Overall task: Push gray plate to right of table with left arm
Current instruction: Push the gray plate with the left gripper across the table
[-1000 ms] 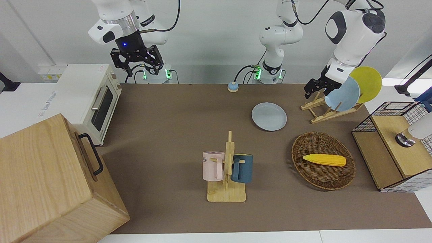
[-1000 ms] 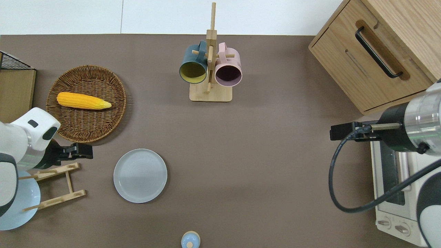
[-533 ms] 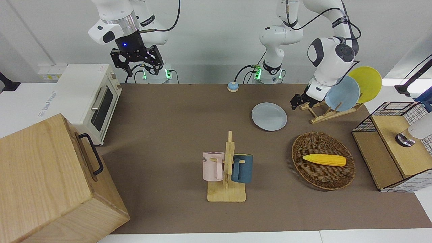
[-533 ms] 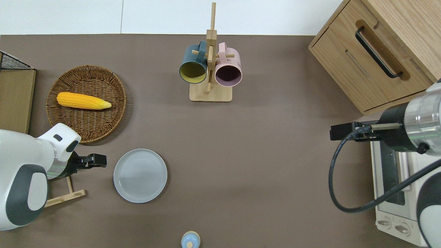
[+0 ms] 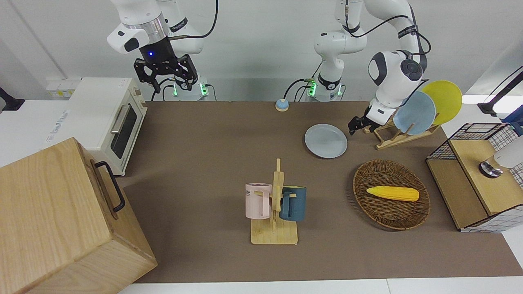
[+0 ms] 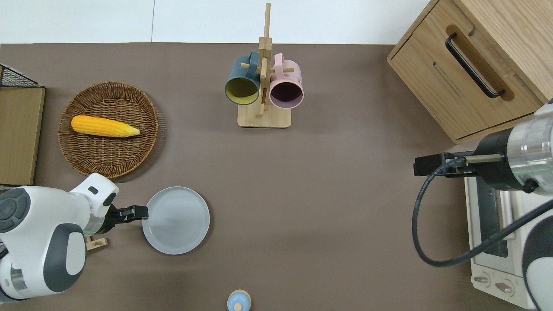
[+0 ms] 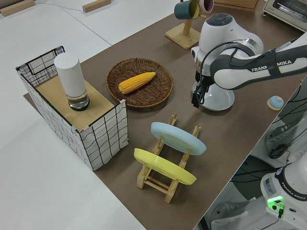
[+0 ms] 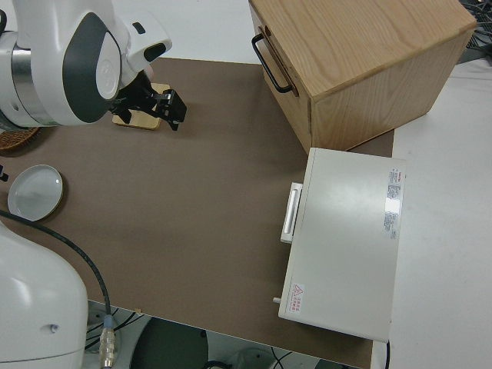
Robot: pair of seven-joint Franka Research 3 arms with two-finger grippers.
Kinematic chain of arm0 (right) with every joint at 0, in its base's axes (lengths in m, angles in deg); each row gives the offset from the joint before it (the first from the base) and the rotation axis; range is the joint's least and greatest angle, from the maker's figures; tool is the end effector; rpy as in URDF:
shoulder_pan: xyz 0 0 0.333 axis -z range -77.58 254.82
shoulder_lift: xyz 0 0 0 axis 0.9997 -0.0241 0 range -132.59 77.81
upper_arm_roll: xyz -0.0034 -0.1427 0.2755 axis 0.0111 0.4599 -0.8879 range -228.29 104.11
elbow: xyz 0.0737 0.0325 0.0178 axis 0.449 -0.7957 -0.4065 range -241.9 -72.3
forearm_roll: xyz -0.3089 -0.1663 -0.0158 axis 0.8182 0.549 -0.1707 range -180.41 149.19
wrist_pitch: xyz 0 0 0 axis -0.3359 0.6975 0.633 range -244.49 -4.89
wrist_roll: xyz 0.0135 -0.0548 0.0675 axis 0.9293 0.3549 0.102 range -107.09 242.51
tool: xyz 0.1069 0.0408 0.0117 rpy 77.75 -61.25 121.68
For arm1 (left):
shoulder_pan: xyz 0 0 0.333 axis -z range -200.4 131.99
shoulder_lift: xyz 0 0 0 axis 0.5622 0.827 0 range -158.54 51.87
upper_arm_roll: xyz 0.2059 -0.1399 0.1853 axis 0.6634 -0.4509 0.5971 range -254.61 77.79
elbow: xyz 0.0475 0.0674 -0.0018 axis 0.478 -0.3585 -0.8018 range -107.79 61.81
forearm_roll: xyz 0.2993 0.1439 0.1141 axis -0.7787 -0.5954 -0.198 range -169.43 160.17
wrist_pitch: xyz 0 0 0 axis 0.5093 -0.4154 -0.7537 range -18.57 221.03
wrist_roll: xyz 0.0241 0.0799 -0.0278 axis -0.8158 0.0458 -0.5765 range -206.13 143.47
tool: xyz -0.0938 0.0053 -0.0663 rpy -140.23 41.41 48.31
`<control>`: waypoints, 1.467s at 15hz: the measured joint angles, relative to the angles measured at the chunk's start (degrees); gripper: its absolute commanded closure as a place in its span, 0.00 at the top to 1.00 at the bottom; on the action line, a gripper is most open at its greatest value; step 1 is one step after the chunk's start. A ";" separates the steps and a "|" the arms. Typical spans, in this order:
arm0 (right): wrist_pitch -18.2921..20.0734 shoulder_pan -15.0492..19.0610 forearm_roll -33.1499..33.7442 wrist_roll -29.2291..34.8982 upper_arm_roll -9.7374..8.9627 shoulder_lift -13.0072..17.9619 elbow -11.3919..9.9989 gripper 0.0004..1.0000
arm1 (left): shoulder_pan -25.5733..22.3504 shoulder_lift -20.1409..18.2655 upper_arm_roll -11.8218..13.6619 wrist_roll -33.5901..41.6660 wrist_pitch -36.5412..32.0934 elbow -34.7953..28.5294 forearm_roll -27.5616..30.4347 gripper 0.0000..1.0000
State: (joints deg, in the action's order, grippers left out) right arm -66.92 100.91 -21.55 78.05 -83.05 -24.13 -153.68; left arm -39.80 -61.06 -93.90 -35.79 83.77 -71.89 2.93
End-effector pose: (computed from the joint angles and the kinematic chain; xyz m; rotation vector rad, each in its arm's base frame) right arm 0.4827 0.0921 0.6478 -3.0530 0.0341 -0.0367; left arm 0.4245 -0.0041 0.3584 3.0431 0.2536 -0.1419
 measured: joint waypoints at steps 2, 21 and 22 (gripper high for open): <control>0.00 0.00 0.00 0.00 0.00 0.00 0.00 1.00 | 0.68 -0.01 -0.01 0.00 1.73 -2.42 0.40 0.90; 0.00 0.00 0.00 0.00 0.00 0.00 0.00 1.00 | 0.89 1.10 -2.04 0.08 5.38 -5.08 1.99 0.00; 0.00 0.00 0.00 0.00 0.00 0.00 0.00 1.00 | 0.93 0.93 -2.09 0.24 5.35 -5.03 2.34 0.00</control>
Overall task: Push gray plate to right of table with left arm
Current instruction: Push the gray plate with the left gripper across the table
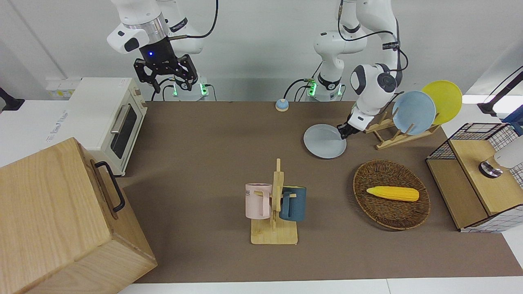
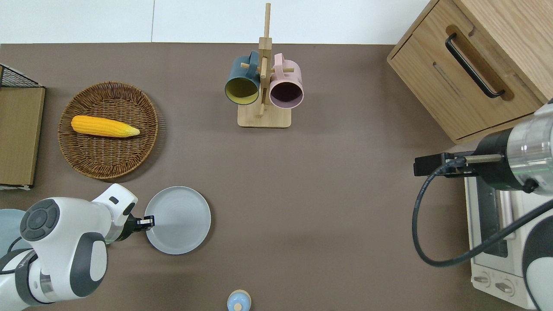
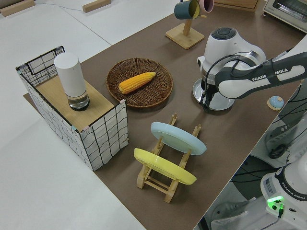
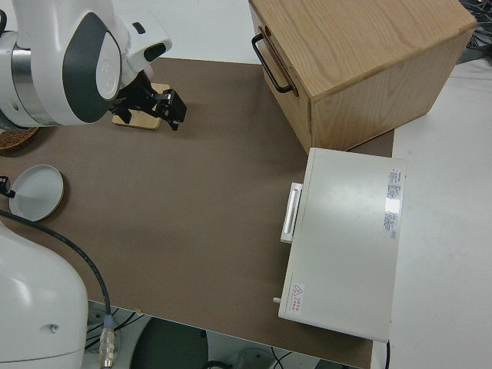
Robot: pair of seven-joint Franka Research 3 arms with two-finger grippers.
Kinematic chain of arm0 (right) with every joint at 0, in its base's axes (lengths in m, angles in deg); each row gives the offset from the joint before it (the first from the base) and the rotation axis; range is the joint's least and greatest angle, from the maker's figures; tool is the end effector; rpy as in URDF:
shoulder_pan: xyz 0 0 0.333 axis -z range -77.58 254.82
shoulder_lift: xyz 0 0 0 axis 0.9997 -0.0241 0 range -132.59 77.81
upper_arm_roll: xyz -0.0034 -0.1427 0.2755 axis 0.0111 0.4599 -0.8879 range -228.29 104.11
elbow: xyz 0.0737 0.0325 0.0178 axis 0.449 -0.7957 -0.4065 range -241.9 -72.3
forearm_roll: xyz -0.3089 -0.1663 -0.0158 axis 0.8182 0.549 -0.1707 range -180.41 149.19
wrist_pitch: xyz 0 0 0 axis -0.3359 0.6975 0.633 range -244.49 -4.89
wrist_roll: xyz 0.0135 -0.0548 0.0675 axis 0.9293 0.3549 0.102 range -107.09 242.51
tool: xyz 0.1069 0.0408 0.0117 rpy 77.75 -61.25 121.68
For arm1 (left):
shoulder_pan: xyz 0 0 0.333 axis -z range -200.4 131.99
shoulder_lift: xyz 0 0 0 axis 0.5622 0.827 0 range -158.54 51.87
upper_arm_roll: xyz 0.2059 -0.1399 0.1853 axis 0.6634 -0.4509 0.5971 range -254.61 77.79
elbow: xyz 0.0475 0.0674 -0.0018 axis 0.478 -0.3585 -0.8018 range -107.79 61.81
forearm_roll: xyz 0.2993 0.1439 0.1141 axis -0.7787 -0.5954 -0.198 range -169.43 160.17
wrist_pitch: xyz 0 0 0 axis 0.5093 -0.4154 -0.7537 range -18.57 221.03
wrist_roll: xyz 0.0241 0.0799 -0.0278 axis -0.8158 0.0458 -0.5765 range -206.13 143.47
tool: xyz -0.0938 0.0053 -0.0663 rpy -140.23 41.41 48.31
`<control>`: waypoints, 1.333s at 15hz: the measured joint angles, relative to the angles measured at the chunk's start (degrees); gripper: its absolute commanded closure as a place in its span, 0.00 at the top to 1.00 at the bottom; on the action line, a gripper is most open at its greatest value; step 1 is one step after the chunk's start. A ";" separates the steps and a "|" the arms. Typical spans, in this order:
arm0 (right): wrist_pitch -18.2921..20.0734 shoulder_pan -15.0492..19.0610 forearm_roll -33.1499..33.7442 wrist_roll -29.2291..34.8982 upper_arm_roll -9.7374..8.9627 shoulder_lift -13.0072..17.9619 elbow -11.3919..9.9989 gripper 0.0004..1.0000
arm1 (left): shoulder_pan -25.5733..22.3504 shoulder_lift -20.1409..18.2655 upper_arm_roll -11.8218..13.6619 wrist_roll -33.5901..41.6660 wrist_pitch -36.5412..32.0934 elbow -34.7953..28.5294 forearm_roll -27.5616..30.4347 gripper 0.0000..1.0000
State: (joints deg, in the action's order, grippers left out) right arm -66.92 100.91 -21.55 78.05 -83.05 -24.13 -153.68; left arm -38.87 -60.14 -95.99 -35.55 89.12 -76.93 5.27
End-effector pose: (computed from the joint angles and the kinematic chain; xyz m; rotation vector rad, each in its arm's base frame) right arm 0.4827 0.0921 0.6478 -3.0530 0.0341 -0.0367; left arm 0.4082 -0.0245 0.3258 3.0304 0.2256 -0.1619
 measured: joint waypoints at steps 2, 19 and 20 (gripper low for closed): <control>0.00 0.00 0.00 0.00 0.00 0.00 0.00 1.00 | 0.00 -0.07 0.02 0.14 0.00 -0.02 0.13 0.00; 0.00 0.00 0.00 0.00 0.00 0.00 0.00 1.00 | 0.27 1.13 -10.91 -10.49 2.48 1.17 1.29 0.00; 0.00 0.00 0.00 0.00 0.00 0.00 0.00 1.00 | 0.88 1.46 -11.09 -11.34 2.58 1.50 1.67 0.00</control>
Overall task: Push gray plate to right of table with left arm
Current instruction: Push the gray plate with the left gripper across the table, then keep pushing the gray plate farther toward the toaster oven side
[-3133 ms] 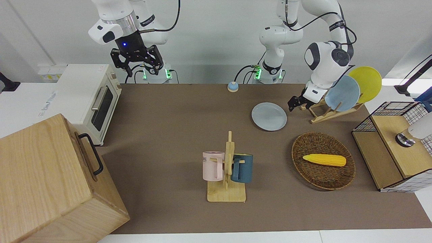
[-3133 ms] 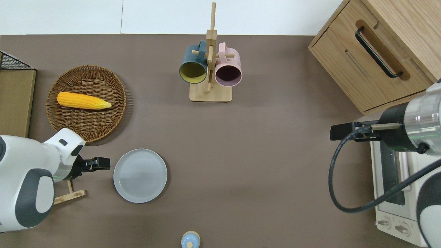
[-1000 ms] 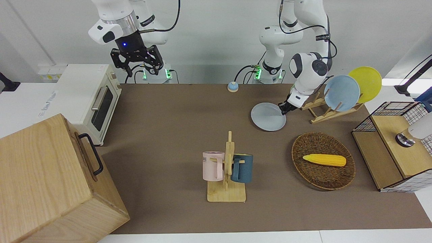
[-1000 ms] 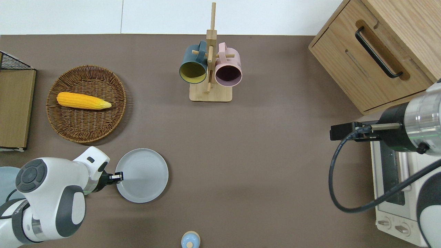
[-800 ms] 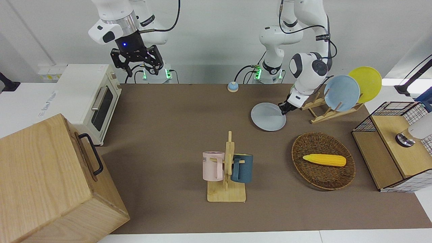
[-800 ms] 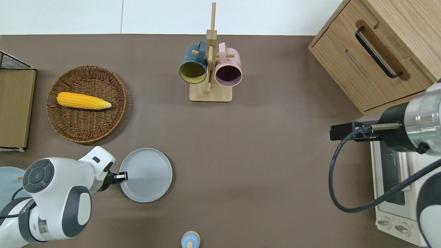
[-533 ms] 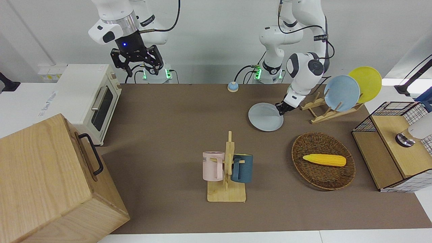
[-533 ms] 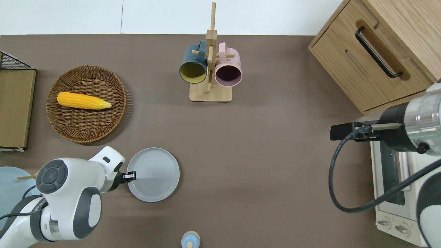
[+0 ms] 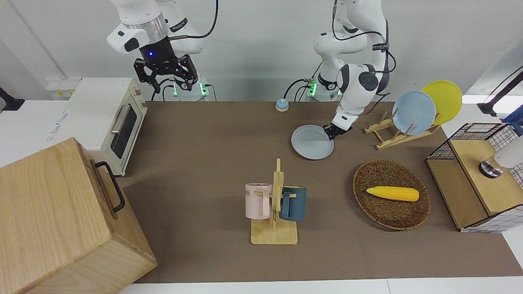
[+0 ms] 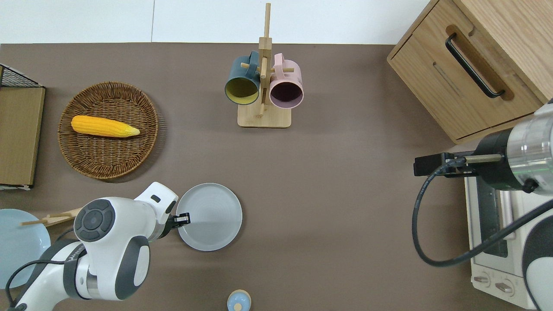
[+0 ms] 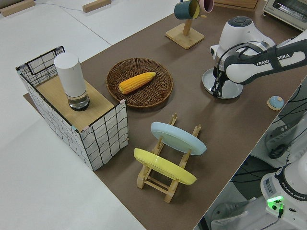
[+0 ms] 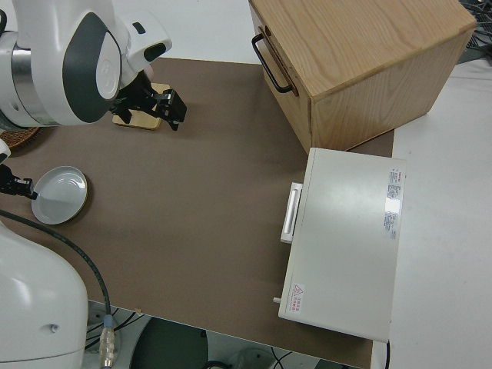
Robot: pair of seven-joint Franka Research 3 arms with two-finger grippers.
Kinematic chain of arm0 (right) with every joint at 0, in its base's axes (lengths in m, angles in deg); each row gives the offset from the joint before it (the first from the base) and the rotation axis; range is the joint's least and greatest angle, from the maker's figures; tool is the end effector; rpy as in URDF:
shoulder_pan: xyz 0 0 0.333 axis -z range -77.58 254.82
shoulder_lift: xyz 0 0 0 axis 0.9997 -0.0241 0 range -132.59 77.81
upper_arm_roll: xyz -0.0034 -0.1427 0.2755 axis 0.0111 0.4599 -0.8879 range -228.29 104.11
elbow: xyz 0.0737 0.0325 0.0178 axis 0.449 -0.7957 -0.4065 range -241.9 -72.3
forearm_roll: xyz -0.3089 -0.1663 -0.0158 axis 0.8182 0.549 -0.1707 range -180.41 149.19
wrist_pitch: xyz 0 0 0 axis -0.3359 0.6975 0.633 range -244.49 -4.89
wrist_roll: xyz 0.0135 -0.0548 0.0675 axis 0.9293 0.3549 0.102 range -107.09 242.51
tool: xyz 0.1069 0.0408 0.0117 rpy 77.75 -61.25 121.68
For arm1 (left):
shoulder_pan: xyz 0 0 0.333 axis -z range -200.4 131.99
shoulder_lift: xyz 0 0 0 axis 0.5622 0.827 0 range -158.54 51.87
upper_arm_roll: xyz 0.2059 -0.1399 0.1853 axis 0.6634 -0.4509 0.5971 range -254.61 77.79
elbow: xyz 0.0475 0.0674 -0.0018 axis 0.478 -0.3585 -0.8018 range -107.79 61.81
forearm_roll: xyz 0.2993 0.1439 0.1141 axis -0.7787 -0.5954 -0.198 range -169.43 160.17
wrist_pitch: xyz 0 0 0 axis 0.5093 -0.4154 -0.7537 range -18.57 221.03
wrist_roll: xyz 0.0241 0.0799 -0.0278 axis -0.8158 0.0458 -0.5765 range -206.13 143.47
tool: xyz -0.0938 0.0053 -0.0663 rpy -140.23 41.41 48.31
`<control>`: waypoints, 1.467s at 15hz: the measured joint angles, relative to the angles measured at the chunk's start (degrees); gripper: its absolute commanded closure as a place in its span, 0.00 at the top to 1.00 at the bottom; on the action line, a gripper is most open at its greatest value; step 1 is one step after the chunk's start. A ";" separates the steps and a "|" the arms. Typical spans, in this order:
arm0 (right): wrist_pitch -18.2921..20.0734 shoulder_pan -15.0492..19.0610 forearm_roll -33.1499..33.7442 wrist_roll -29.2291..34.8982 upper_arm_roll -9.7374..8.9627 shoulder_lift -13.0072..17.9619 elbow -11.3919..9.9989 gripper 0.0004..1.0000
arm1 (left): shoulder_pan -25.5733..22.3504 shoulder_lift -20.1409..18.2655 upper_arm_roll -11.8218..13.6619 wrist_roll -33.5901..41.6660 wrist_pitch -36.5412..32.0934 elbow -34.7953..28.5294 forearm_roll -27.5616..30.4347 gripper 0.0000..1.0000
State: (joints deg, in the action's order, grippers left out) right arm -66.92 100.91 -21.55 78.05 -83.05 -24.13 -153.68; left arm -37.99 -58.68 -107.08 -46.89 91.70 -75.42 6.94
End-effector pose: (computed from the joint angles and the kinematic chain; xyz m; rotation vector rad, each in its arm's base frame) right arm 0.4827 0.0921 0.6478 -3.0530 0.0341 -0.0367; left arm 0.4078 -0.1113 0.3268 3.0401 0.2471 -0.1267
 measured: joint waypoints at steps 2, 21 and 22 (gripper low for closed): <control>0.00 0.00 0.00 0.00 0.00 0.00 0.00 1.00 | 1.72 0.94 -0.21 -1.25 0.61 1.04 1.98 0.00; 0.00 0.00 0.00 0.00 0.00 0.00 0.00 1.00 | 14.39 5.25 -0.79 -16.42 2.44 7.61 4.03 0.00; 0.00 0.00 0.00 0.00 0.00 0.00 0.00 1.00 | 14.86 5.36 -0.78 -17.10 2.68 7.77 4.03 0.00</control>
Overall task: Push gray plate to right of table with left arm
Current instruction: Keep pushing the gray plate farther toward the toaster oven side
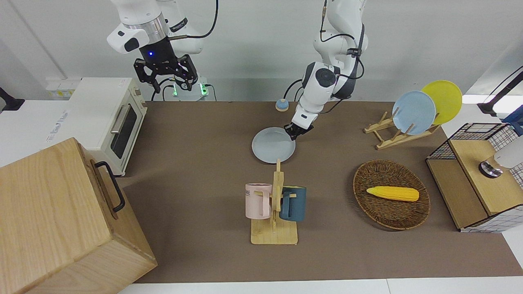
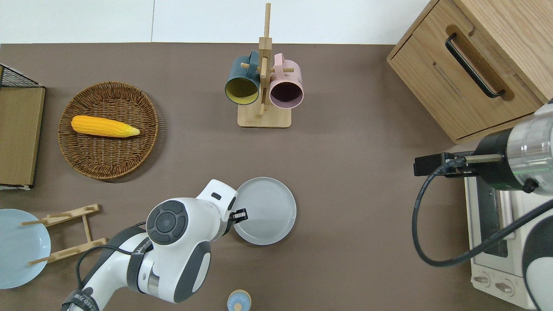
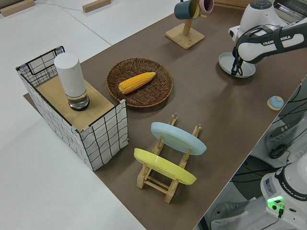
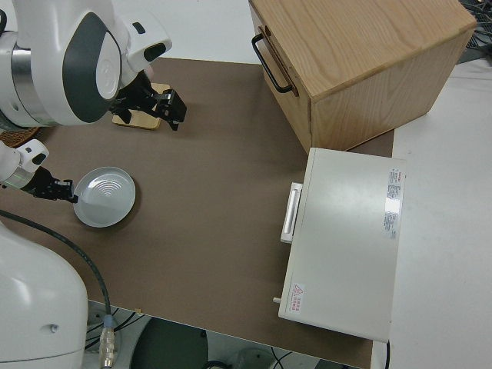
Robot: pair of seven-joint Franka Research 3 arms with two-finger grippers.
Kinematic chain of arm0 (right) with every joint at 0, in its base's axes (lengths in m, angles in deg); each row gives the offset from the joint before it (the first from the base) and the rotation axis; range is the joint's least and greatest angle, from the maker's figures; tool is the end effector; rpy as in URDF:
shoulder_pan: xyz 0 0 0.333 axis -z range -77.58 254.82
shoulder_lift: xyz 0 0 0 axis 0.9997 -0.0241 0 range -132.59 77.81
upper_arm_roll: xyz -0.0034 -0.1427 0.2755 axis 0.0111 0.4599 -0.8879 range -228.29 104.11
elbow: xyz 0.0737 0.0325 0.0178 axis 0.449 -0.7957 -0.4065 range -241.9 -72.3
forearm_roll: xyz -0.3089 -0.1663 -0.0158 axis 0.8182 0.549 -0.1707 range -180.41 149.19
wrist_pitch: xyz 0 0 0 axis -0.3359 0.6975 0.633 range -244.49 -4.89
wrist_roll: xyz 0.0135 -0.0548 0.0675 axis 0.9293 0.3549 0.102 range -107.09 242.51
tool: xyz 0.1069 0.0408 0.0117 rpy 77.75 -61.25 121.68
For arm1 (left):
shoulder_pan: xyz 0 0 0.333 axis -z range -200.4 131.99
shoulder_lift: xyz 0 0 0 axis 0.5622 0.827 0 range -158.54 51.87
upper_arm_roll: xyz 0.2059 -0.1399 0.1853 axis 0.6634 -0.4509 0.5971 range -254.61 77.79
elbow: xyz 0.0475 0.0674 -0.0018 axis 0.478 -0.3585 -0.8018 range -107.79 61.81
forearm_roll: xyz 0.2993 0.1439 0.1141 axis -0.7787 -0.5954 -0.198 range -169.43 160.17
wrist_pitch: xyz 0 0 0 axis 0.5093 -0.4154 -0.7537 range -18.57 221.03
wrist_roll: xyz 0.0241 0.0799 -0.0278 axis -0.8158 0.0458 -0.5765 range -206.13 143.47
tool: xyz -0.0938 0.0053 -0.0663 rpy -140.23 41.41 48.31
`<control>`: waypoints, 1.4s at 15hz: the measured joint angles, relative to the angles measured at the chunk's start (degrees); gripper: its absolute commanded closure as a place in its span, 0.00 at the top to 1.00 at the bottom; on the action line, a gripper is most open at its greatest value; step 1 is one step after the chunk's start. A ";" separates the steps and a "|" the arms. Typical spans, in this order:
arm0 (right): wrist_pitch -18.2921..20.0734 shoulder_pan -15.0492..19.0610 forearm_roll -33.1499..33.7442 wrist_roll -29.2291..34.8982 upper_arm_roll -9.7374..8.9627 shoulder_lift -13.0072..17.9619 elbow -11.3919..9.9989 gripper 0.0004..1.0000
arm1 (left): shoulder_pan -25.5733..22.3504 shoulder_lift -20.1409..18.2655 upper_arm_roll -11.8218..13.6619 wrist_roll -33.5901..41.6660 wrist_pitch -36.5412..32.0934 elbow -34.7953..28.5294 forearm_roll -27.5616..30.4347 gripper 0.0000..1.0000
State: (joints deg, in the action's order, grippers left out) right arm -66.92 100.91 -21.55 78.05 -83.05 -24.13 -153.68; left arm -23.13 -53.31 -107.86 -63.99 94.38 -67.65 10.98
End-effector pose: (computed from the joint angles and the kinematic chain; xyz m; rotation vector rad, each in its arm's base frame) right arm 0.4827 0.0921 0.6478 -3.0530 0.0341 -0.0367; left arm 0.4039 -0.2416 0.3425 2.9435 0.3515 -0.1012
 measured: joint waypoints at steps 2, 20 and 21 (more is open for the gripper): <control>0.00 0.00 0.00 0.00 0.00 0.00 0.00 1.00 | 0.97 0.16 -0.02 -1.70 1.09 0.11 0.00 0.00; 0.00 0.00 0.00 0.00 0.00 0.00 0.00 1.00 | 12.37 8.34 -0.04 -16.27 11.32 4.82 -1.33 0.00; 0.00 0.00 0.00 0.00 0.00 0.00 0.00 1.00 | 12.73 8.84 -0.05 -17.46 11.38 5.49 -2.07 0.00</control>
State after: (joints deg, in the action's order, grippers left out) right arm -66.92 100.91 -21.55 78.05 -83.05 -24.13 -153.68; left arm -10.40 -44.47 -107.91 -81.44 105.75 -62.17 8.91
